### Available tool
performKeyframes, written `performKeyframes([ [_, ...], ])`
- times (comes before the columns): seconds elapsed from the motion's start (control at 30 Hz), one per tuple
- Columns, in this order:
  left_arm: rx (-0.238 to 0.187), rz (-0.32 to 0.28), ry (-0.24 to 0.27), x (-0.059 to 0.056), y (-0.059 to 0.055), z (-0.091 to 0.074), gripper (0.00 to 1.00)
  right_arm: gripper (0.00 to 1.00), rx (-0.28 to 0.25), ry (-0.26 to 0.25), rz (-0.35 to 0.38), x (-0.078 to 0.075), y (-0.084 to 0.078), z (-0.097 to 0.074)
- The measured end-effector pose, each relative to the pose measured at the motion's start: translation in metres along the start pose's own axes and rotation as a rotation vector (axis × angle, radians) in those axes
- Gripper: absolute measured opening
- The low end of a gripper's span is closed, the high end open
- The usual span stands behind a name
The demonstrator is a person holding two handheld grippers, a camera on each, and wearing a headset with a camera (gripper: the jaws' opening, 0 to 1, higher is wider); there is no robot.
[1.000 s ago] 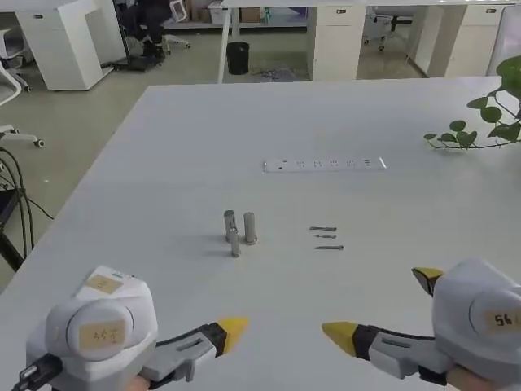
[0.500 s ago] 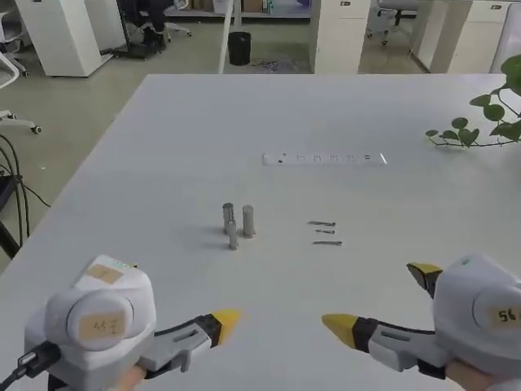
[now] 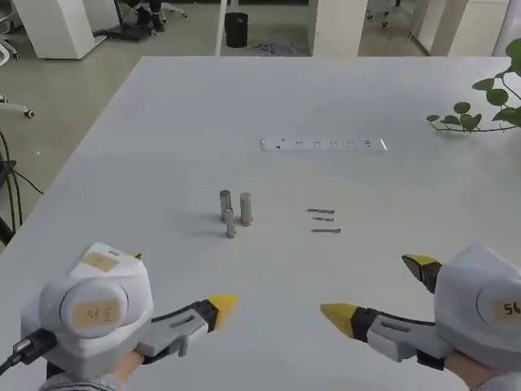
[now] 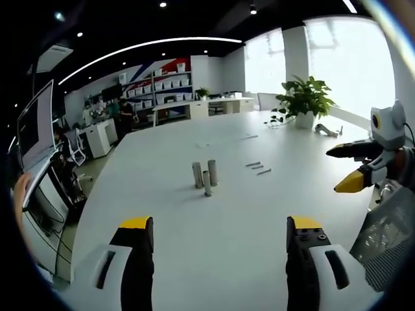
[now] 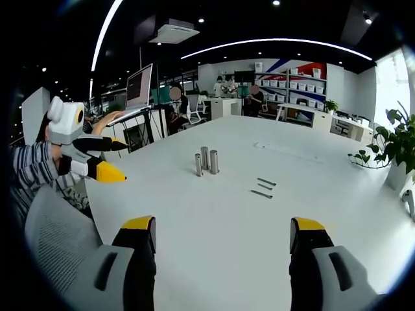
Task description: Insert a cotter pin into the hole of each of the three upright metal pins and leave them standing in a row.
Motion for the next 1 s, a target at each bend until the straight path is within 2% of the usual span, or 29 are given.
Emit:
performKeyframes([
  [0.1,-0.012,0.013,-0.009,0.004,-0.001,0.007,0.82,0.83,-0.003,-0.001,0.003,-0.001,0.000,0.000],
  [0.17,0.003,0.028,-0.012,0.007,-0.003,0.013,0.81,0.82,-0.005,0.005,0.009,0.000,-0.001,0.000],
  [0.3,-0.007,0.024,-0.018,0.010,-0.002,0.024,0.79,0.82,0.004,0.016,-0.001,-0.001,-0.002,0.000],
  [0.47,0.004,0.028,-0.039,0.012,-0.004,0.042,0.75,0.82,-0.006,0.032,0.017,-0.002,-0.001,0.003],
  [0.57,-0.005,0.017,-0.056,0.015,-0.005,0.056,0.71,0.82,-0.007,0.041,0.031,-0.004,-0.001,0.006],
  [0.8,0.017,0.050,-0.095,0.020,-0.012,0.082,0.68,0.82,0.007,0.078,0.015,-0.004,-0.001,0.010],
  [0.9,0.017,0.053,-0.098,0.024,-0.013,0.095,0.64,0.82,0.003,0.084,0.019,-0.005,0.002,0.013],
  [1.0,0.017,0.026,-0.114,0.026,-0.015,0.106,0.54,0.82,0.005,0.084,0.012,-0.008,0.004,0.016],
])
Point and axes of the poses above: the centre of the closed fingertips' face, and the gripper's own axes: z roughly forward along the fingers, x roughly to its left, y roughly out of its top, the point moved 7 cm from there along -z, roughly backward along the fingers, and after that the axes turned 14 degrees about -x, right-handed, at the moved point
